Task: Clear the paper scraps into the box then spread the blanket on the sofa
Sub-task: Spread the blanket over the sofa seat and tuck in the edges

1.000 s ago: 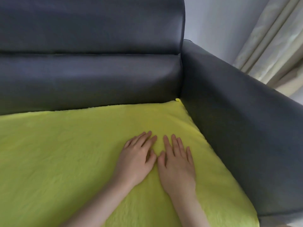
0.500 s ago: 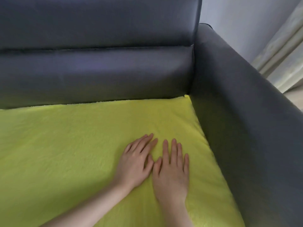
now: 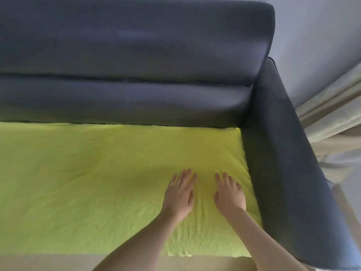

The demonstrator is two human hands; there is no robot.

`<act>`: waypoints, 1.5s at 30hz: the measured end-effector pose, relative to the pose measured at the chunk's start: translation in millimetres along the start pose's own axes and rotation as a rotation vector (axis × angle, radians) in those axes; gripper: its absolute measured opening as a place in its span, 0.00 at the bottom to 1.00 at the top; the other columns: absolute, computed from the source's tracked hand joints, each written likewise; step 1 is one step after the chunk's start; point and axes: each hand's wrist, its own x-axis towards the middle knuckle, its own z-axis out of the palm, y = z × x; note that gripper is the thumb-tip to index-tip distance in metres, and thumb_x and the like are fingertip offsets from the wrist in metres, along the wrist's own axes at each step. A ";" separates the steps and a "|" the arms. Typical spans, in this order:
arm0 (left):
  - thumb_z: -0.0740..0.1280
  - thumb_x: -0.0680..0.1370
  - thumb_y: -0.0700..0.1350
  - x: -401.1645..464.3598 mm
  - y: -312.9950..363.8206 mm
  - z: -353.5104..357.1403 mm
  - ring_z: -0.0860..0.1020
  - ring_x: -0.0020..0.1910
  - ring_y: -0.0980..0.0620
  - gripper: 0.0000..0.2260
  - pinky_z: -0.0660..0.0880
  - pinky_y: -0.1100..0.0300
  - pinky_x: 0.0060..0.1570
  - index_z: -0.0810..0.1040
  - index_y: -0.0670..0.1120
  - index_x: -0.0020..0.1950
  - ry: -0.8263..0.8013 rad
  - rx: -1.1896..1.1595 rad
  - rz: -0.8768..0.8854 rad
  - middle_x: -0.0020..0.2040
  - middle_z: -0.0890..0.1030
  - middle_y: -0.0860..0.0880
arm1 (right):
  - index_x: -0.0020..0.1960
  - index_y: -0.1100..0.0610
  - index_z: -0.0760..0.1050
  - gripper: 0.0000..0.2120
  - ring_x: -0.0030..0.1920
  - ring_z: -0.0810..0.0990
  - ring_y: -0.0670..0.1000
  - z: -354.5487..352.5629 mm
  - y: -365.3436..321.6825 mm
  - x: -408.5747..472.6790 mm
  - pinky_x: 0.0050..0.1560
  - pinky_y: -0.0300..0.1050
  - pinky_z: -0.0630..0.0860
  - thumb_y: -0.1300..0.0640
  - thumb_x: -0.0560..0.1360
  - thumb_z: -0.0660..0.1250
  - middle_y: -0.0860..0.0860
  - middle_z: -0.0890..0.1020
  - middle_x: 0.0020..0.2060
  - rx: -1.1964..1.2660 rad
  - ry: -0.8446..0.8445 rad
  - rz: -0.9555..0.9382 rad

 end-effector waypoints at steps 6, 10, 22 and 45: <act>0.51 0.75 0.51 -99.8 -112.2 -89.9 0.72 0.69 0.47 0.27 0.68 0.48 0.68 0.69 0.45 0.73 0.016 0.074 -0.297 0.71 0.71 0.45 | 0.79 0.53 0.44 0.32 0.75 0.58 0.57 -78.0 -57.2 -50.1 0.70 0.48 0.66 0.53 0.81 0.56 0.60 0.43 0.77 -0.115 -0.234 -0.025; 0.59 0.78 0.50 -124.2 -185.8 -141.4 0.66 0.73 0.47 0.26 0.62 0.48 0.72 0.63 0.45 0.76 0.082 0.055 -0.485 0.75 0.65 0.45 | 0.78 0.53 0.50 0.28 0.74 0.59 0.58 -131.9 -121.3 -36.3 0.67 0.49 0.68 0.55 0.81 0.55 0.59 0.45 0.77 -0.149 -0.291 -0.100; 0.49 0.82 0.52 -150.8 -341.4 -235.1 0.47 0.78 0.47 0.27 0.46 0.50 0.76 0.47 0.46 0.79 0.054 0.111 -0.452 0.79 0.46 0.45 | 0.74 0.56 0.59 0.23 0.69 0.66 0.58 -215.5 -372.1 8.4 0.63 0.52 0.70 0.54 0.80 0.55 0.57 0.59 0.72 -0.112 -0.295 -0.279; 0.52 0.82 0.50 -135.5 -510.7 -208.2 0.49 0.78 0.48 0.27 0.44 0.51 0.76 0.50 0.45 0.79 -0.110 -0.059 -0.658 0.79 0.50 0.45 | 0.70 0.57 0.65 0.19 0.65 0.71 0.56 -195.0 -557.9 111.8 0.60 0.51 0.71 0.58 0.79 0.55 0.55 0.69 0.64 -0.178 -0.357 -0.439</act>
